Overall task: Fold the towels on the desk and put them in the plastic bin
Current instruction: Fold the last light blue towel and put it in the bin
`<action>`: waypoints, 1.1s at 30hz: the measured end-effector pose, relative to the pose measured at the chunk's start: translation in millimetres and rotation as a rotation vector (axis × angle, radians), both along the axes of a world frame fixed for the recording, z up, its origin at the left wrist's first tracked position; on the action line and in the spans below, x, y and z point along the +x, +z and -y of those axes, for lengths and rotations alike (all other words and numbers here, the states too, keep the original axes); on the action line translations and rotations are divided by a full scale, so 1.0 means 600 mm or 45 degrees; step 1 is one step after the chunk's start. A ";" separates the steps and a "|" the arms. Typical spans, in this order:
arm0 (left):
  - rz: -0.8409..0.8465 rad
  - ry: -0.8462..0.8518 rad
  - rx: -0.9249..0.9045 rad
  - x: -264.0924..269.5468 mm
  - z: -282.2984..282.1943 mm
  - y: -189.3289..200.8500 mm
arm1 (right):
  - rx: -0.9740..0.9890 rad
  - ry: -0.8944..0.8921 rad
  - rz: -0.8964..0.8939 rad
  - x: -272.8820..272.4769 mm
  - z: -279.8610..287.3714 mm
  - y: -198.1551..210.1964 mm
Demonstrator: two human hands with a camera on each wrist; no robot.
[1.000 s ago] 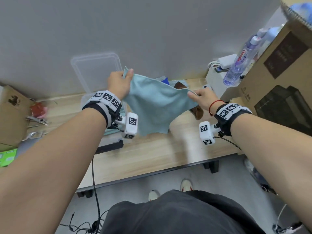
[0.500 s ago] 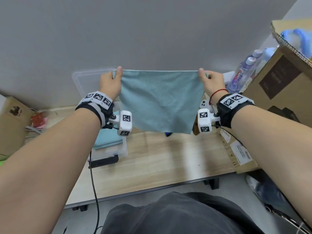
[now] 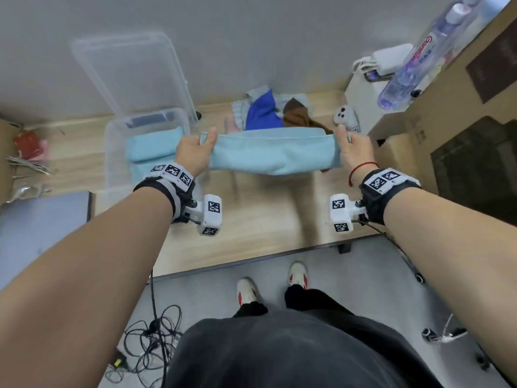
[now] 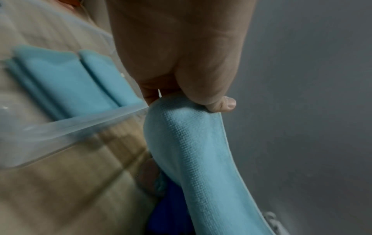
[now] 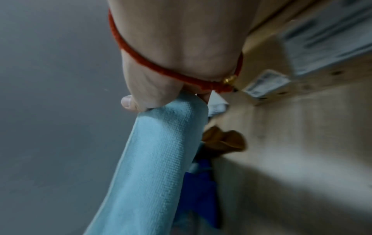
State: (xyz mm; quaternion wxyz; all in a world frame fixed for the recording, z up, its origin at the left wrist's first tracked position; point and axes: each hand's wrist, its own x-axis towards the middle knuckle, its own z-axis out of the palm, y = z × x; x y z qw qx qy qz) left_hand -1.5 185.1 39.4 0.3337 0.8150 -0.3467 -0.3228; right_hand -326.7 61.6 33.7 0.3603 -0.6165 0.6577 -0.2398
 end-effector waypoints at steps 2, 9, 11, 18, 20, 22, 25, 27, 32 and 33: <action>0.067 -0.098 0.112 -0.031 -0.027 -0.036 | 0.110 0.009 -0.062 -0.019 -0.035 -0.045; 0.016 -0.378 0.516 -0.095 -0.123 -0.173 | 0.412 0.108 -0.182 -0.078 -0.133 -0.170; 0.107 -0.469 0.612 -0.109 -0.140 -0.196 | 0.461 0.128 -0.218 -0.092 -0.148 -0.195; 0.203 -0.341 0.518 -0.106 -0.149 -0.229 | 0.428 0.190 -0.291 -0.096 -0.146 -0.208; 0.162 -0.265 0.437 -0.099 -0.140 -0.226 | 0.386 0.221 -0.279 -0.088 -0.133 -0.201; 0.132 -0.229 0.385 -0.092 -0.129 -0.222 | 0.371 0.247 -0.272 -0.079 -0.113 -0.196; 0.138 -0.201 0.358 -0.087 -0.111 -0.221 | 0.347 0.250 -0.278 -0.070 -0.081 -0.199; 0.163 -0.189 0.385 -0.086 -0.098 -0.222 | 0.329 0.231 -0.275 -0.064 -0.061 -0.206; 0.178 -0.095 0.376 -0.084 -0.073 -0.238 | 0.319 0.188 -0.321 -0.051 -0.025 -0.227; 0.190 -0.069 0.380 -0.084 -0.067 -0.243 | 0.325 0.186 -0.327 -0.049 -0.019 -0.231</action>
